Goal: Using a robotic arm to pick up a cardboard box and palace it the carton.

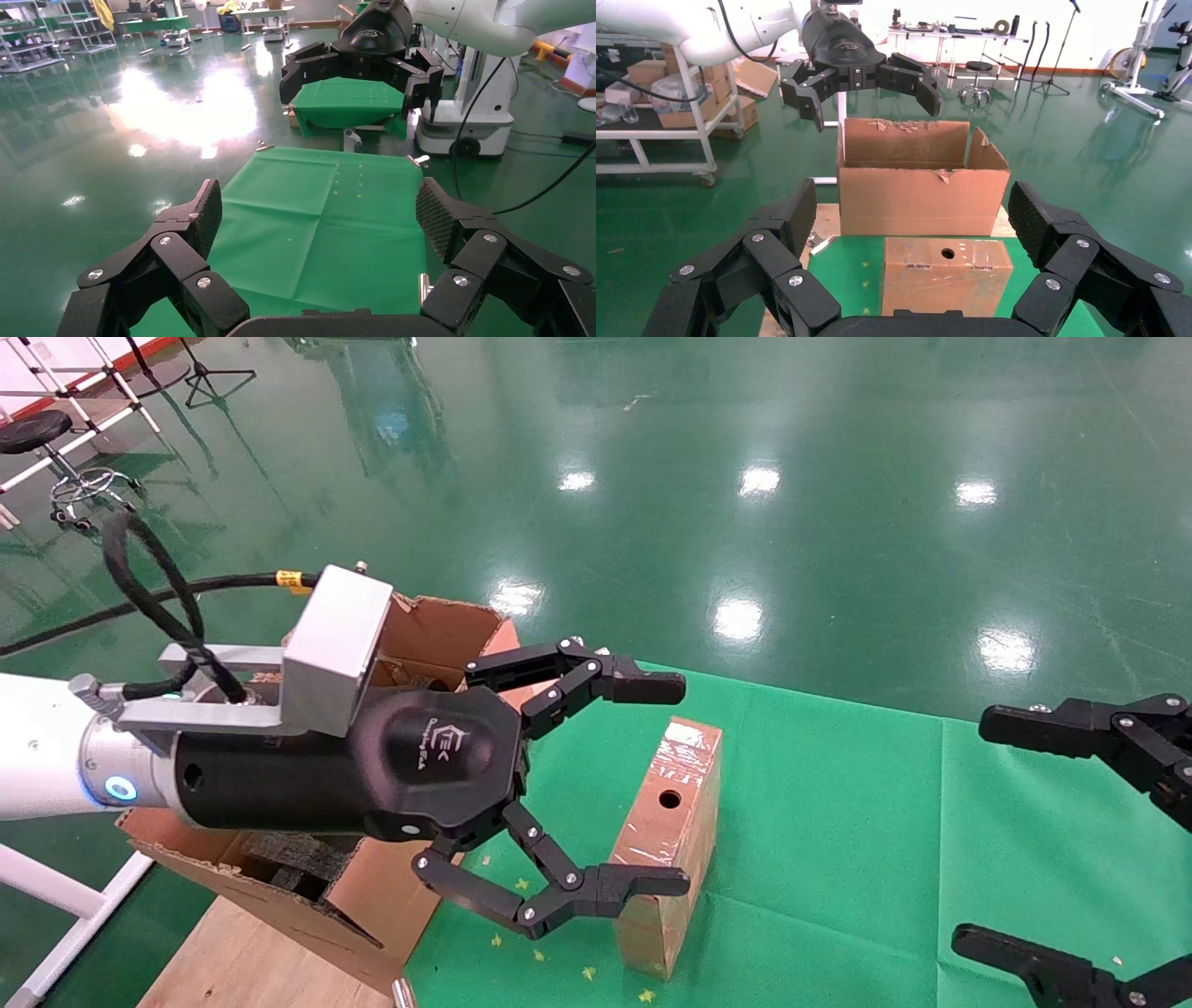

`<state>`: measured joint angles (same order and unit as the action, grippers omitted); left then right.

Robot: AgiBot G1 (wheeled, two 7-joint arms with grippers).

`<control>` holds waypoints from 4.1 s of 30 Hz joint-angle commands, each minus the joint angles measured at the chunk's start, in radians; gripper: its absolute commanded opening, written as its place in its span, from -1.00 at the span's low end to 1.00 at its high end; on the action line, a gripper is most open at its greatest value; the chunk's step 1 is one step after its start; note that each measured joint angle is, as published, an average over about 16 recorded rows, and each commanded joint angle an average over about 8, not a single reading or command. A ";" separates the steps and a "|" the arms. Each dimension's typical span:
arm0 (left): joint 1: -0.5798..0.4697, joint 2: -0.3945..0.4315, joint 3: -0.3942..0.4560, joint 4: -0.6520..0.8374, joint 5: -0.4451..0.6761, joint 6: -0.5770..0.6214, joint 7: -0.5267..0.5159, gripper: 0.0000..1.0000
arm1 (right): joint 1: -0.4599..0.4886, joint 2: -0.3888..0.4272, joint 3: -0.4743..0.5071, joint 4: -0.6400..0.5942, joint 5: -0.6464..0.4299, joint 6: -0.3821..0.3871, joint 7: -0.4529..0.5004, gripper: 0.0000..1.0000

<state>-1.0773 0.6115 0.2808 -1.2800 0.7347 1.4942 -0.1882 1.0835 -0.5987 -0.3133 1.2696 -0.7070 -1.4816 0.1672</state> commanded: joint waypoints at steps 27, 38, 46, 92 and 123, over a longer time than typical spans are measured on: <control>-0.024 -0.016 0.007 -0.038 0.074 -0.037 0.012 1.00 | 0.000 0.000 0.000 0.000 0.000 0.000 0.000 -1.00; -0.055 0.005 0.058 -0.062 0.215 -0.121 -0.020 1.00 | 0.000 0.000 0.000 -0.001 0.000 0.000 0.000 -1.00; -0.071 -0.013 0.061 -0.062 0.277 -0.120 0.036 1.00 | 0.000 0.000 0.000 -0.001 0.000 0.000 0.000 -1.00; -0.752 0.357 0.732 -0.063 0.907 0.025 -1.399 1.00 | 0.001 0.001 -0.001 -0.001 0.001 0.001 -0.001 -1.00; -0.691 0.425 0.830 -0.072 1.026 -0.030 -1.411 0.47 | 0.000 0.001 -0.002 -0.001 0.002 0.001 -0.001 0.61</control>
<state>-1.7686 1.0369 1.1096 -1.3518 1.7598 1.4651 -1.5997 1.0840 -0.5978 -0.3153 1.2684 -0.7055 -1.4804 0.1658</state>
